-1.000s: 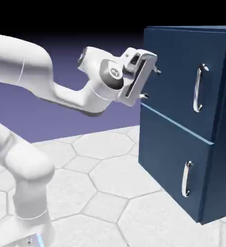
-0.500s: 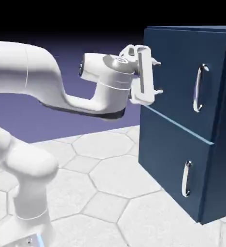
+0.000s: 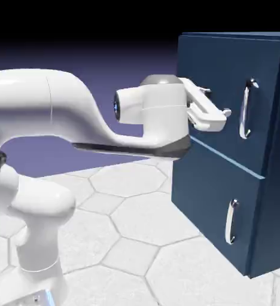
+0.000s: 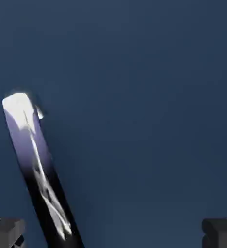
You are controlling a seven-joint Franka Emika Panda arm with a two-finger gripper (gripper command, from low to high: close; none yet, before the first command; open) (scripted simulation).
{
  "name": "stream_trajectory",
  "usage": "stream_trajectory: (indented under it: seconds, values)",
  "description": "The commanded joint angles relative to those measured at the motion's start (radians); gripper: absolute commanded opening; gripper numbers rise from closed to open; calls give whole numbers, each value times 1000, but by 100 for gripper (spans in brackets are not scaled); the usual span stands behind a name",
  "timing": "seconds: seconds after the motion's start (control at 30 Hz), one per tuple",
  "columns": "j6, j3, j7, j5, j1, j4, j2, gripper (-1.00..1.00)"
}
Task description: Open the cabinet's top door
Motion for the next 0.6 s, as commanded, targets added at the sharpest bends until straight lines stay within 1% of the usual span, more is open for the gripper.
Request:
stream_trajectory:
  seconds: [0.0,0.13,0.17,0.33,0.37,0.4,0.43,0.5,0.57]
  values:
    - [-1,-16,-14,-44,14,8,-5,0]
    - [-4,-77,-71,-215,67,41,-24,0]
    - [-4,-77,-71,-215,67,41,-24,0]
    - [-28,-195,-57,-234,247,169,40,0]
    - [-29,-198,-56,-234,252,172,42,0]
    - [-29,-198,-56,-234,252,172,42,-100]
    - [-29,-198,-56,-234,252,172,42,-100]
    - [-58,-146,-64,-199,179,117,47,-100]
    - [-74,-92,-19,-201,107,80,70,-100]
